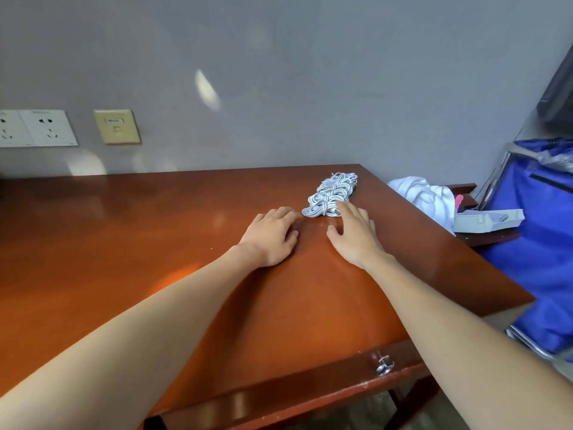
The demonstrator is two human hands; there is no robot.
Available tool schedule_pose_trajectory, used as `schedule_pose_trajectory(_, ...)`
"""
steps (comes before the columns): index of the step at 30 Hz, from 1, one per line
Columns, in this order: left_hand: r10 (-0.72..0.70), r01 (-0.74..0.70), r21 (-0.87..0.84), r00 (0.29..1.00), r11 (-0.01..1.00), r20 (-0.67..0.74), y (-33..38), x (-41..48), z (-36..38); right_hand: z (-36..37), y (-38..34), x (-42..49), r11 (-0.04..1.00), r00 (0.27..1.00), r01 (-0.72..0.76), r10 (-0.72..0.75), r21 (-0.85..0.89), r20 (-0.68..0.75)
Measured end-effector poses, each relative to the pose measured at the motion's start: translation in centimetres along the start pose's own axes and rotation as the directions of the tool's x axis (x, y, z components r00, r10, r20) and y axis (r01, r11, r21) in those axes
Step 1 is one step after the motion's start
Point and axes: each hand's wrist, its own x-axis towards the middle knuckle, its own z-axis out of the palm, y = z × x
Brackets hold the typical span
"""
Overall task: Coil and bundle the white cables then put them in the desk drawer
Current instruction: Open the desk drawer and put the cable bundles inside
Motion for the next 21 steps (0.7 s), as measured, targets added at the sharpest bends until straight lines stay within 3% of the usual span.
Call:
schedule_pose_trajectory(4, -0.002, 0.000, -0.050, 0.999, 0.999, -0.038, -0.1, 1.6, 0.9, 0.3, 0.3, 0.5, 0.992, 0.991, 0.121, -0.119, 0.035, -0.055)
schedule_pose_trajectory(8, -0.046, 0.040, -0.106, 0.997, 0.994, -0.058, -0.4, 2.9, 1.2, 0.3, 0.7, 1.4, 0.984, 0.981, 0.144, -0.127, 0.108, -0.148)
schedule_pose_trajectory(12, -0.071, 0.065, -0.099, 0.996, 0.993, -0.058, -0.6, 3.4, 1.5, 0.8, 0.9, 2.4, 0.985, 0.973, 0.166, -0.155, 0.052, -0.169)
schedule_pose_trajectory(18, -0.109, 0.094, -0.090, 0.978, 0.991, -0.178, -0.6, 3.2, 1.5, 1.2, 1.1, 3.6, 0.999, 0.999, 0.033, -0.034, -0.026, -0.038)
schedule_pose_trajectory(21, -0.160, 0.148, -0.068, 0.962, 0.987, -0.222, -0.5, 3.0, 1.3, 1.2, 1.0, 3.3, 0.999, 0.994, 0.002, -0.007, -0.050, -0.113)
